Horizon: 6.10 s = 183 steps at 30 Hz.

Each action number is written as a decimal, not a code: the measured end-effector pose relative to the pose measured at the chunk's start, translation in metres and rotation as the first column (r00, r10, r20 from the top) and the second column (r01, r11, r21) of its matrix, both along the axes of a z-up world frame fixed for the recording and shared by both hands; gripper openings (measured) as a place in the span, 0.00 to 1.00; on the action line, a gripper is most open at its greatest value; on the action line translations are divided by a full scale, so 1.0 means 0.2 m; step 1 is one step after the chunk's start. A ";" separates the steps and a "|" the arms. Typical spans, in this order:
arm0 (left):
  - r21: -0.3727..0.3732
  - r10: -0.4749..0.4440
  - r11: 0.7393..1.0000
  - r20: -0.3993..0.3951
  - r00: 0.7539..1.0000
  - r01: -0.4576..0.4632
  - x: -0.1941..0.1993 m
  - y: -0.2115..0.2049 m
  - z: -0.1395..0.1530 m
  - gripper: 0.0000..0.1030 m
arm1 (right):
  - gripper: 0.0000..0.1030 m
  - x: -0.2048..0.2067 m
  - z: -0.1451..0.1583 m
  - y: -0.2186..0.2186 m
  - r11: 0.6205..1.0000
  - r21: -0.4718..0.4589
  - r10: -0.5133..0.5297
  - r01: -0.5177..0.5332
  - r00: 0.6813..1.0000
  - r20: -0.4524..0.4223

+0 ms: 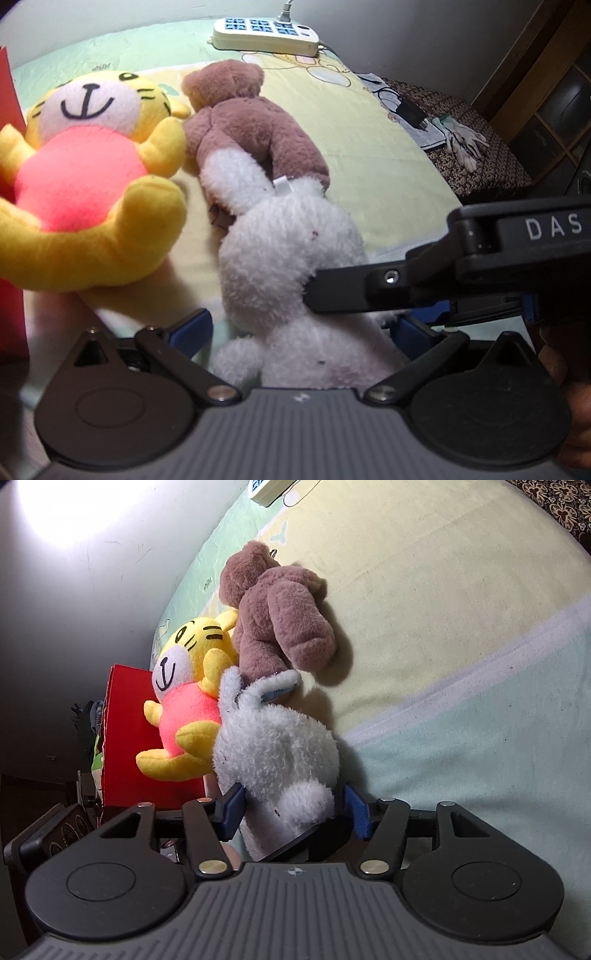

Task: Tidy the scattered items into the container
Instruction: 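Lift the grey-white bunny with the right gripper and carry it over the red box, then lower the grey-white bunny into the red box beside the white bunny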

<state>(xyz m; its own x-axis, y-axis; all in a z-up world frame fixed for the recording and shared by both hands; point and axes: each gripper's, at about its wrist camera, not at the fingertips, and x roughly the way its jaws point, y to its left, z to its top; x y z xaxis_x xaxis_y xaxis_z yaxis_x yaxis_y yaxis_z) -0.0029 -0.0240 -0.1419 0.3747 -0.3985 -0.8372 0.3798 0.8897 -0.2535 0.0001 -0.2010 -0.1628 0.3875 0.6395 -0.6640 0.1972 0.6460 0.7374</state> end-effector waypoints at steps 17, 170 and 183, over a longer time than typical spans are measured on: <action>0.103 -0.074 0.993 0.138 0.988 0.060 -0.12 -0.02 0.09 0.94 | 0.46 -0.04 0.06 0.07 0.994 -0.057 0.093 -0.089 0.994 0.063; -0.074 0.061 0.996 0.145 0.988 -0.050 0.18 1.44 0.37 0.99 | 0.38 0.23 0.56 1.35 0.962 -0.271 0.120 -0.023 0.930 0.348; -0.120 0.082 0.990 0.108 0.991 -0.068 0.19 1.44 0.35 0.99 | 0.39 0.22 0.55 1.33 0.970 -0.242 0.110 -0.022 0.928 0.357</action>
<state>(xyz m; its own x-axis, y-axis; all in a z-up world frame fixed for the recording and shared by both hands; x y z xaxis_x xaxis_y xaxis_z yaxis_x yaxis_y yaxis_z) 0.0352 0.2643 -0.0718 0.4959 -0.4578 -0.7379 0.3449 0.8837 -0.3164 0.0436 0.0646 -0.0521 0.5929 0.5192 -0.6155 -0.1057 0.8079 0.5797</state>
